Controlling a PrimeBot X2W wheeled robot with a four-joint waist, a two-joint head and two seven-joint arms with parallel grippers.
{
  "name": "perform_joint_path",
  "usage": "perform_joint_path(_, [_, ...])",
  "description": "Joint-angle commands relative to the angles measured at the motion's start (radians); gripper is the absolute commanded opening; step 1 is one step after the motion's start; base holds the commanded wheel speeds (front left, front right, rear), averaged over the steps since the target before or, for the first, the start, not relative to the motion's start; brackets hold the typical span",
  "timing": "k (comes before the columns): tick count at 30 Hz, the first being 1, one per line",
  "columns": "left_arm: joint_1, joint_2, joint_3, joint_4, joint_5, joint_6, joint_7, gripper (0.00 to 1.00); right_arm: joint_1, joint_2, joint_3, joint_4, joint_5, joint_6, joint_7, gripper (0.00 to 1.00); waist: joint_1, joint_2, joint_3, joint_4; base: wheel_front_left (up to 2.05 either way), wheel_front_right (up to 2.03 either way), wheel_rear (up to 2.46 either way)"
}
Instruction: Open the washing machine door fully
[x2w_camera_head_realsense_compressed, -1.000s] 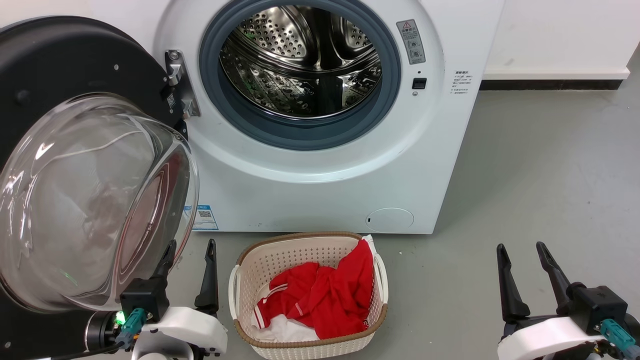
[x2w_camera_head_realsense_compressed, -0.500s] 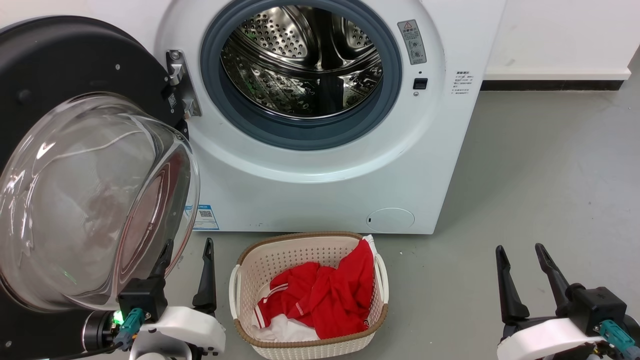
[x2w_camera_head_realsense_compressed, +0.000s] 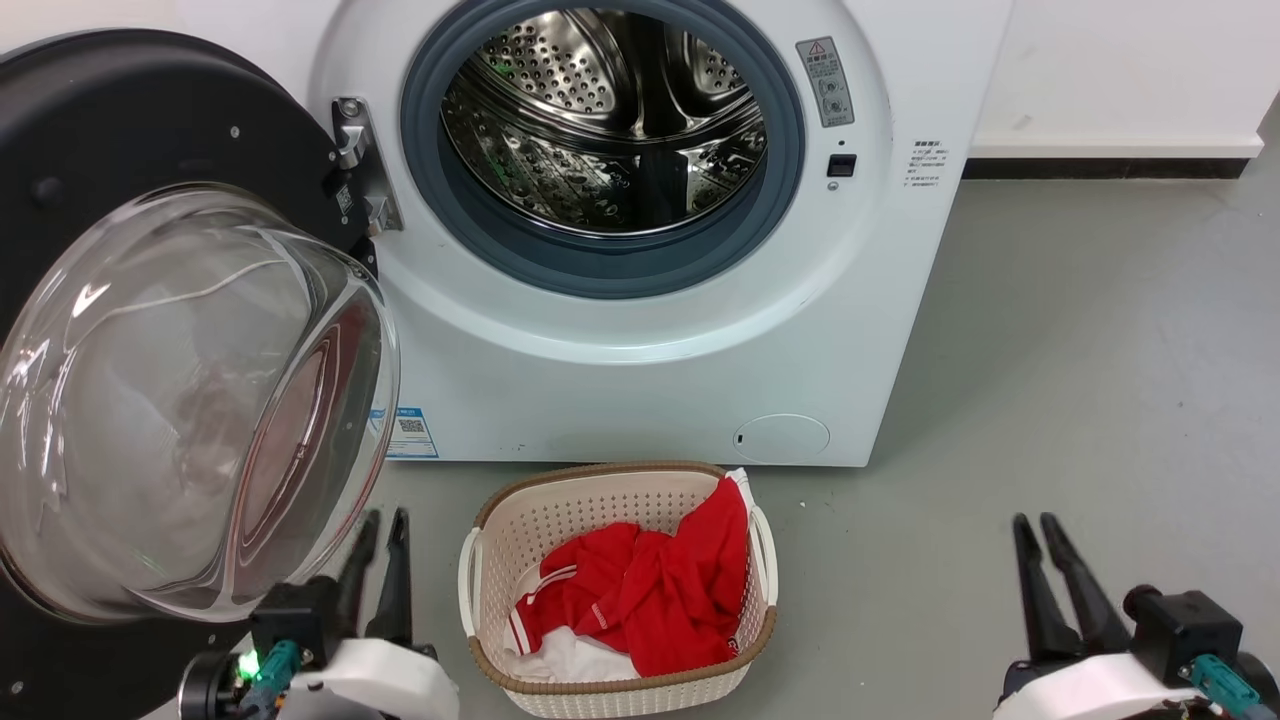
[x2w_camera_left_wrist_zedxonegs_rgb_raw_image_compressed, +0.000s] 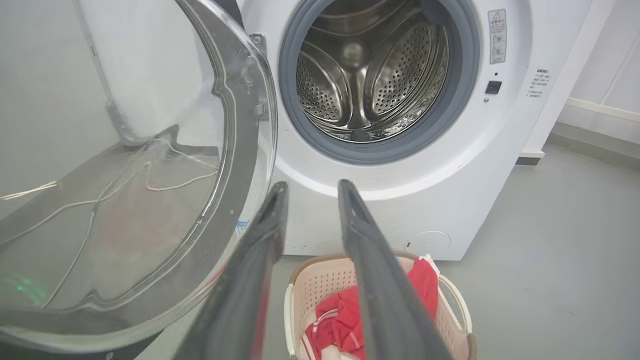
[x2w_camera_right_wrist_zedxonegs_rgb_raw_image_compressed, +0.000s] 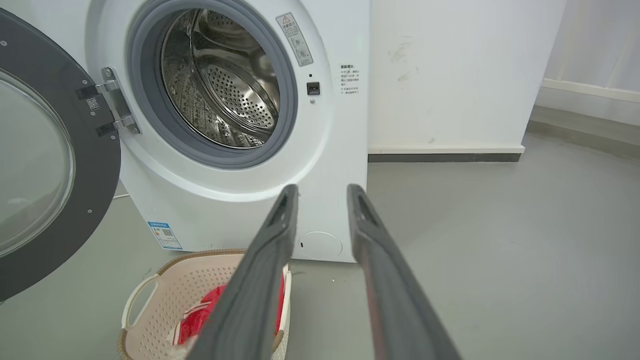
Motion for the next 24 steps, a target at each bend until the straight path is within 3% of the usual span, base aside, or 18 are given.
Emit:
perform_joint_path(1, [-0.002,-0.003,0.008,0.005,-0.021,-0.004,0.009,0.00,-0.002,0.000,-0.001,0.005,0.023,0.000,0.005,0.00,0.0000,-0.0001,0.000,0.000,0.00,0.00,0.00])
perform_joint_path(24, [-0.017,-0.044,0.090,-0.001,-0.403,-0.064,0.116,0.00,-0.050,-0.001,-0.028,0.036,0.460,0.000,0.098,0.00,0.0000,-0.0001,0.006,-0.008,0.00,0.00,0.00])
